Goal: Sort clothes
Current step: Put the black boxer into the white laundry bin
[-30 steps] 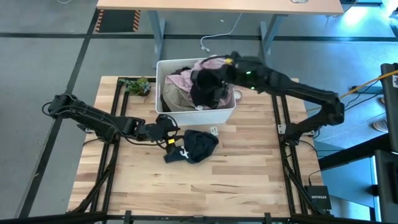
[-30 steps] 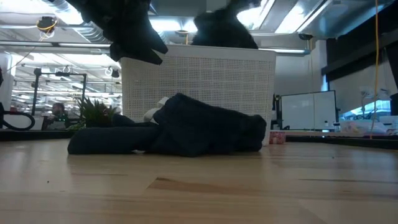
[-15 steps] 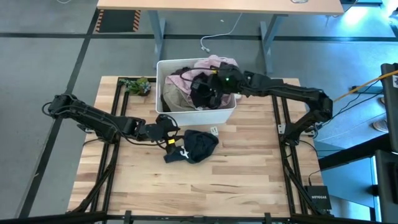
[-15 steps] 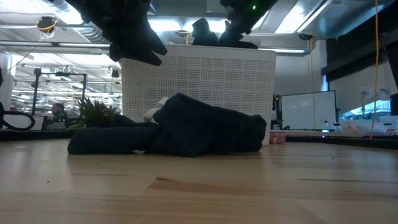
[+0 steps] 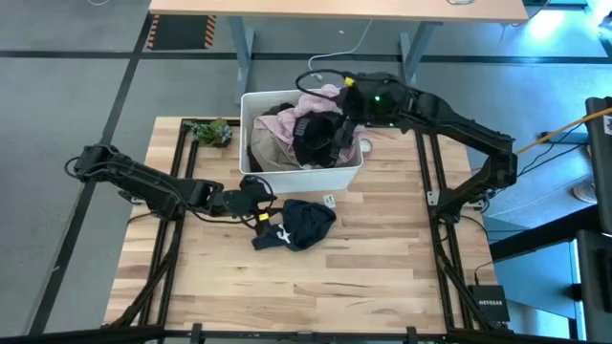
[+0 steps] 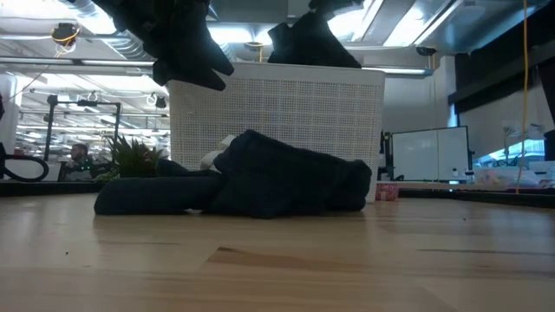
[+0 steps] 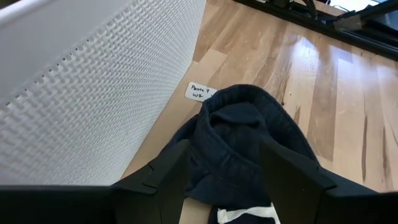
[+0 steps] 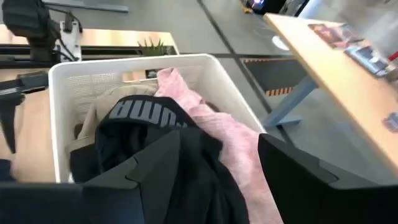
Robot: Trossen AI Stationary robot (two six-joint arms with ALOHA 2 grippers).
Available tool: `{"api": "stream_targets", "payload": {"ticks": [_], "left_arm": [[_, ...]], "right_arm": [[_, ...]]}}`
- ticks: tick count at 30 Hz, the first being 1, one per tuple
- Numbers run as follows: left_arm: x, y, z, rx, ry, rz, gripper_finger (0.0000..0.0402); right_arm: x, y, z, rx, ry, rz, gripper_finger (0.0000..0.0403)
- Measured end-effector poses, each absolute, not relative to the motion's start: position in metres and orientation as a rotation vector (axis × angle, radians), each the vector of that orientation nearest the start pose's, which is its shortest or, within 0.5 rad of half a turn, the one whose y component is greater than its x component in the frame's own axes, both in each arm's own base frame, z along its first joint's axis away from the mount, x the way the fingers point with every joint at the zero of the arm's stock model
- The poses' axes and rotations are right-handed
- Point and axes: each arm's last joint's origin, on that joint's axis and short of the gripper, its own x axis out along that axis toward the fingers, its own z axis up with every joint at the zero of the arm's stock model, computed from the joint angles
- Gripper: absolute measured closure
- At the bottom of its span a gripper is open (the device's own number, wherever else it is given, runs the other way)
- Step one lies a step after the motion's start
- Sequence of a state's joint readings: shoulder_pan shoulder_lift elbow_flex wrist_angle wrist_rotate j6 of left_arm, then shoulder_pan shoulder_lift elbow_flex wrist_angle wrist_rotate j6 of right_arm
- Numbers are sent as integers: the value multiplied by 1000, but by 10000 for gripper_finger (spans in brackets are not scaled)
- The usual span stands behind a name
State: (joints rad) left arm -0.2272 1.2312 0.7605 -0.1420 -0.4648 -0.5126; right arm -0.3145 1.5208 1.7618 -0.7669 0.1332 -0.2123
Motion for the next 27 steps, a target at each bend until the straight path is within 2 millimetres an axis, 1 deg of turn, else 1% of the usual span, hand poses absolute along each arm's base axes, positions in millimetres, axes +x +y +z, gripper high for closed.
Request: {"api": "stream_targets", "payload": {"ticks": [2,5,7,10,14,16,19,21,23,25,27], "left_arm": [[251,-45,241,-287,501,370,215],[251,-45,241,-287,501,369,215],[251,-45,241,-287,502,369,215],[251,-45,241,-289,501,370,215],[251,-45,241,-291,501,370,215],[251,-45,241,-290,500,370,215],[250,-45,241,-287,506,370,215],[250,-45,241,-287,505,370,215],[250,-45,241,-287,506,371,215],[250,-45,241,-287,505,370,215],[250,-45,241,-287,507,371,215]], "right_arm": [[300,-101,428,-135,582,-342,166],[310,-104,406,-122,626,-319,166],[319,-109,384,-118,677,-331,166],[331,-123,350,-109,735,-385,166],[344,-138,295,-67,831,-370,166],[350,-141,268,-53,885,-359,166],[357,-143,239,-45,962,-354,166],[360,-144,229,-39,991,-346,166],[361,-144,227,-42,1001,-340,166],[362,-142,233,-52,998,-340,166],[360,-139,249,-69,989,-346,166]]}}
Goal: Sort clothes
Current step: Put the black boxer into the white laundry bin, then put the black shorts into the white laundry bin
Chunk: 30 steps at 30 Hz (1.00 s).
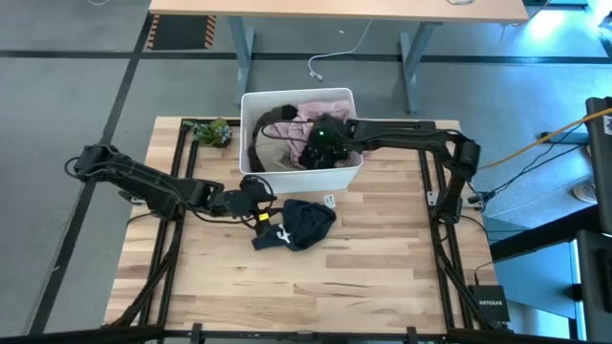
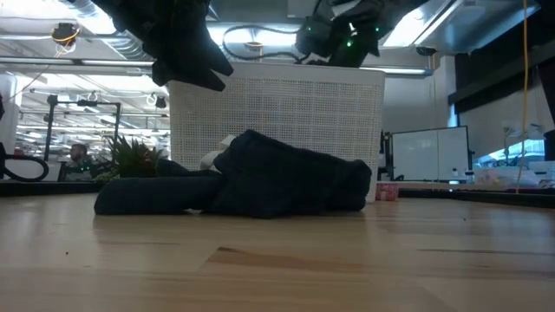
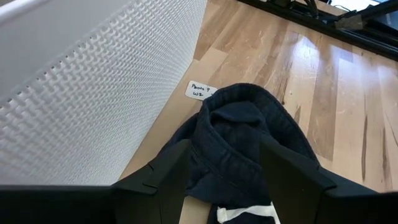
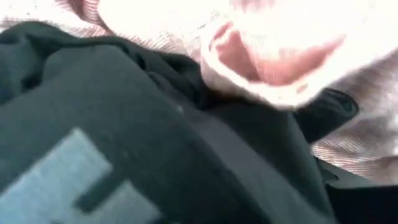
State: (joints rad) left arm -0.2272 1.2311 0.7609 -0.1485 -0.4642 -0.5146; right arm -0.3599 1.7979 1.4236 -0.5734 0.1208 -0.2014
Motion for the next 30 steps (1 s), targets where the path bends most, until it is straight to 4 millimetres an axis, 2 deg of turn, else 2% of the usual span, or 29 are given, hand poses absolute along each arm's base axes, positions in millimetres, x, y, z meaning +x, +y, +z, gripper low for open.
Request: {"api": "stream_targets", "payload": {"ticks": [3,7,11,14,18,23,27,30], "left_arm": [[250,-44,240,-286,514,373,215],[250,-44,240,-286,512,373,215],[250,-44,240,-287,512,373,215],[250,-44,240,-287,512,373,215],[250,-44,240,-292,511,374,215],[250,-44,240,-293,512,376,215],[249,-44,239,-291,519,378,215],[249,-44,239,-290,522,379,215]], "right_arm": [[352,-129,293,-108,916,-350,166],[335,-105,349,-142,791,-327,166],[318,-71,377,-150,711,-246,166],[312,-38,382,-152,718,-97,166],[316,9,356,-177,763,114,166],[320,59,296,-247,772,268,166],[320,83,245,-273,708,328,166],[322,91,214,-276,692,345,166]]}}
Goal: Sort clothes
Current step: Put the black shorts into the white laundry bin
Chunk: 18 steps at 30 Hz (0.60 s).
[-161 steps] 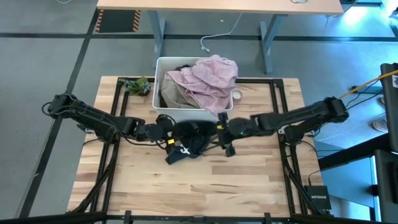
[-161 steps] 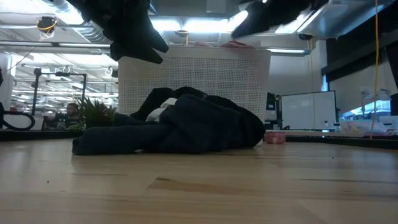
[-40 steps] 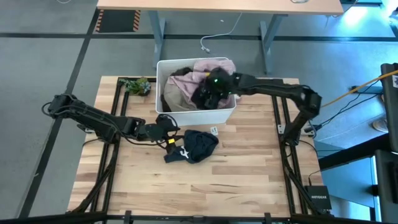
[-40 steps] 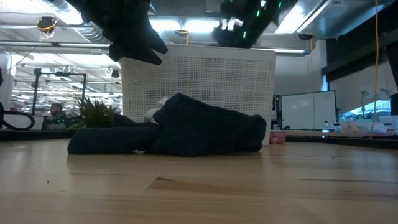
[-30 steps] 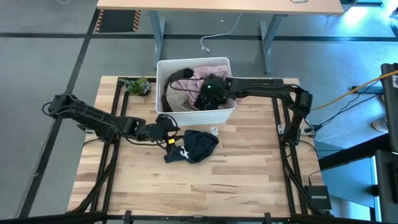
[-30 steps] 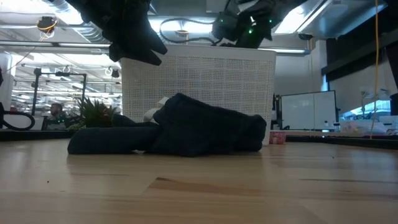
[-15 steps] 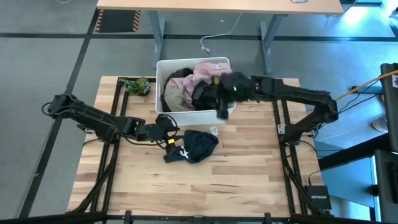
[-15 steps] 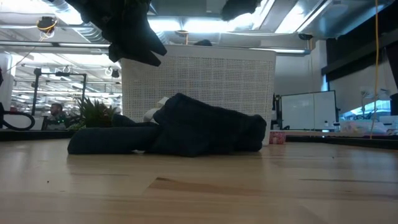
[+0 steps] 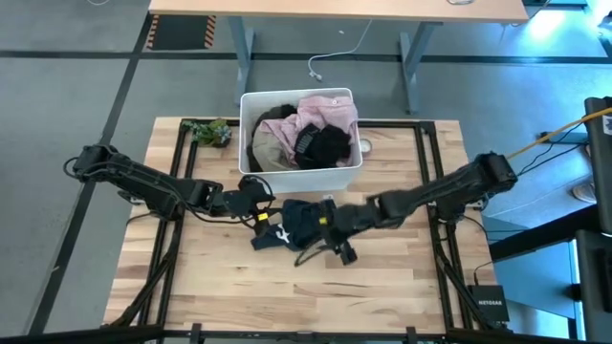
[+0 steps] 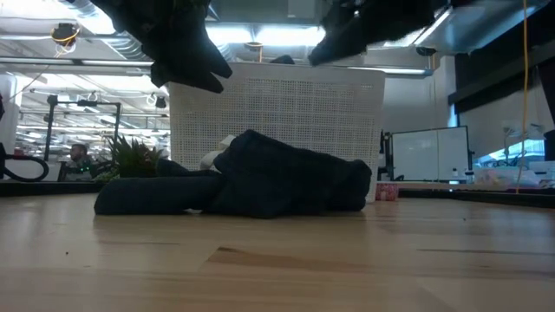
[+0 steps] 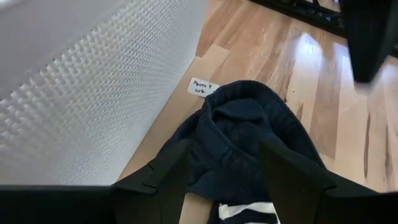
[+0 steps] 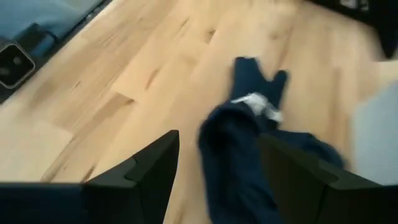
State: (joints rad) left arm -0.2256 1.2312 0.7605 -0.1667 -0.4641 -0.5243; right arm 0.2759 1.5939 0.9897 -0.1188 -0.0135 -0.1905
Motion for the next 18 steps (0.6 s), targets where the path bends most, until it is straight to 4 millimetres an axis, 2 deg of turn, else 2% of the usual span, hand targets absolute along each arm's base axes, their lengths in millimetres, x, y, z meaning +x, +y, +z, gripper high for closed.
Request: {"api": "stream_targets", "payload": {"ticks": [3,9,16,18], "left_arm": [[249,-44,239,-291,520,379,215],[249,-44,239,-293,524,382,215],[249,-44,239,-299,524,385,215],[249,-44,239,-300,524,385,215]], "right_arm": [[329,92,187,-288,730,323,166],[344,92,149,-338,811,297,166],[363,67,130,-454,858,62,168],[364,59,127,-460,876,31,179]]}}
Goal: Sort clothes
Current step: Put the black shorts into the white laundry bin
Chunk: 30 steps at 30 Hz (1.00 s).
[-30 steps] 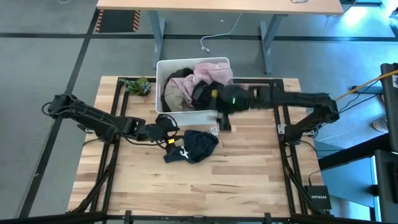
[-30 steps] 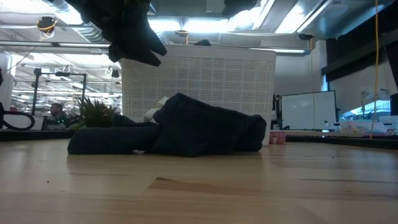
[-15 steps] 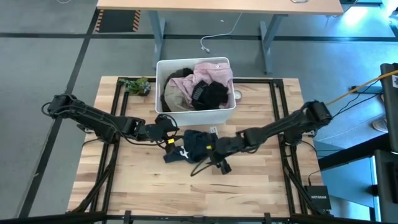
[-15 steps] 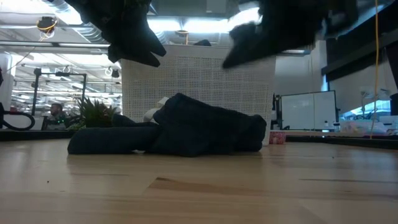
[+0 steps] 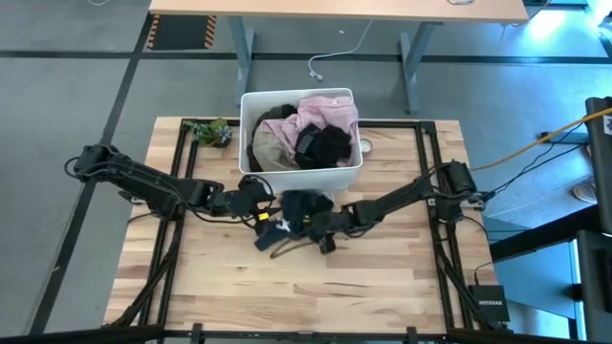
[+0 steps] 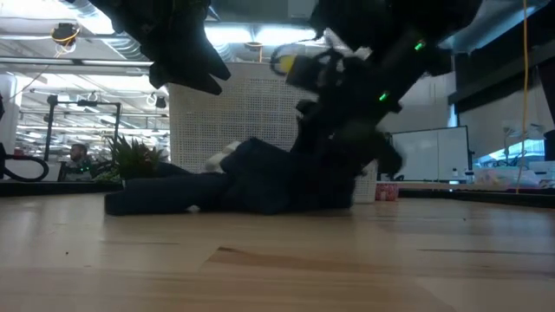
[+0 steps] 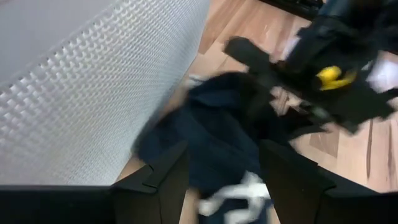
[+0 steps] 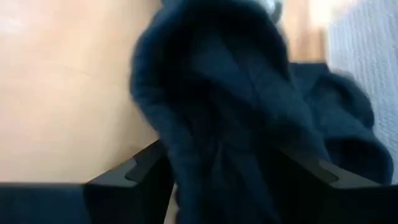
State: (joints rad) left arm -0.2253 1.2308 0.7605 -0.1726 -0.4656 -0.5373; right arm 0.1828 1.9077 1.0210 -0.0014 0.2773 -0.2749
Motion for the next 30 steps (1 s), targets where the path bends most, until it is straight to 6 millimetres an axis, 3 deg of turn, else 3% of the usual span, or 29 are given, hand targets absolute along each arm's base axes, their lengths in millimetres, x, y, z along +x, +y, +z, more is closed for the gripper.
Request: {"api": "stream_targets", "payload": {"ticks": [3,8,10,13,20,30], "left_arm": [[249,-44,239,-300,525,386,215],[249,-44,239,-300,526,385,215],[249,-44,239,-299,526,385,215],[249,-44,238,-298,527,385,215],[249,-44,238,-304,528,387,215],[249,-44,238,-304,526,387,215]], "right_arm": [[365,51,124,-436,896,35,225],[360,50,123,-429,951,70,371],[356,51,129,-422,963,101,384],[349,59,147,-417,946,110,373],[318,73,234,-460,703,54,391],[269,28,380,-494,212,-248,394]]}}
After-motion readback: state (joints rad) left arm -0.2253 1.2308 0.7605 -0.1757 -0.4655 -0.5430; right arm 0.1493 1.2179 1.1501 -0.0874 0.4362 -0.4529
